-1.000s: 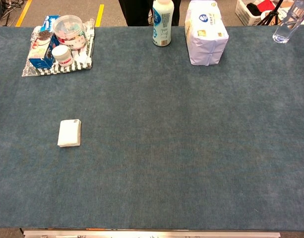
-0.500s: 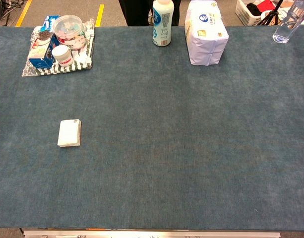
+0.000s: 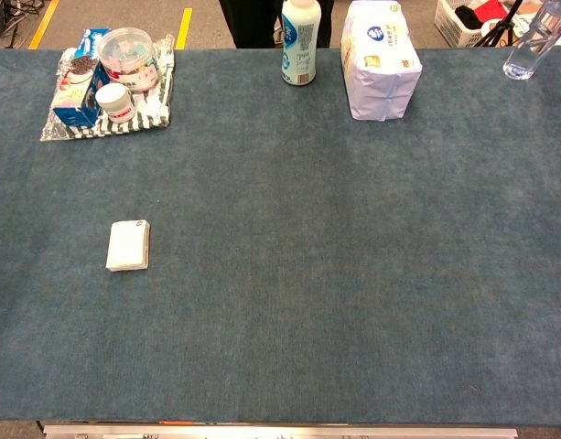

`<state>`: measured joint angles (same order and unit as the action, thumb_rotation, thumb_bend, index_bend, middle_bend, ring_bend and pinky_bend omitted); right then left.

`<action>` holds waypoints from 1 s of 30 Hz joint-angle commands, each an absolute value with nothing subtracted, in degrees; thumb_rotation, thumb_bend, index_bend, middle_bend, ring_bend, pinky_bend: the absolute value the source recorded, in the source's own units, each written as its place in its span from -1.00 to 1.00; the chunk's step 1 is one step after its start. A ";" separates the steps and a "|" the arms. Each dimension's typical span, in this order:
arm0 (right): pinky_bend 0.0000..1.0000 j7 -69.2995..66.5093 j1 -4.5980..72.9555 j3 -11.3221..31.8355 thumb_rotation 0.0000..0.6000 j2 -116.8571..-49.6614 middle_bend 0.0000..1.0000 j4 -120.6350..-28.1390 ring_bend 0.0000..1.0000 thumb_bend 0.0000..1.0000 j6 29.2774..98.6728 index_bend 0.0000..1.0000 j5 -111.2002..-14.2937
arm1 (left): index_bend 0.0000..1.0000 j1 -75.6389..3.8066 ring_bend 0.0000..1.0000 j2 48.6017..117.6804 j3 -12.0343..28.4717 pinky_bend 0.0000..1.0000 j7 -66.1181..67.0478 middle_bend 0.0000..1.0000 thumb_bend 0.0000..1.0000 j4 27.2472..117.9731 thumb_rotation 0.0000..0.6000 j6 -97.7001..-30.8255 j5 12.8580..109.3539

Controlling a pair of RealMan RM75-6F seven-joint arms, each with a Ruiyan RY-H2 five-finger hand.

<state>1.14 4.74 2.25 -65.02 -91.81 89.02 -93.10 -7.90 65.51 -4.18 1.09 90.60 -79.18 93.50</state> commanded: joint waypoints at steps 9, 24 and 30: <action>-0.59 1.35 4.90 2.20 1.00 -65.31 0.06 -91.42 -0.33 -0.88 88.49 0.17 -92.88 | -0.22 -8.37 -0.39 64.46 -6.61 -0.72 0.50 0.29 0.88 93.75 1.00 -78.16 96.55; -0.59 1.67 4.89 2.09 1.00 -65.33 0.06 -91.45 -0.33 -0.88 88.17 0.17 -92.75 | -0.28 -9.87 -0.93 66.13 -8.15 -0.77 0.26 -0.62 0.89 93.75 1.00 -75.31 98.51; -0.59 1.58 4.90 2.18 1.00 -65.23 0.06 -91.45 -0.33 -0.88 88.08 0.17 -92.51 | -0.15 -11.56 -1.00 68.17 -8.01 -0.94 1.19 -0.96 0.88 93.03 1.00 -72.63 98.72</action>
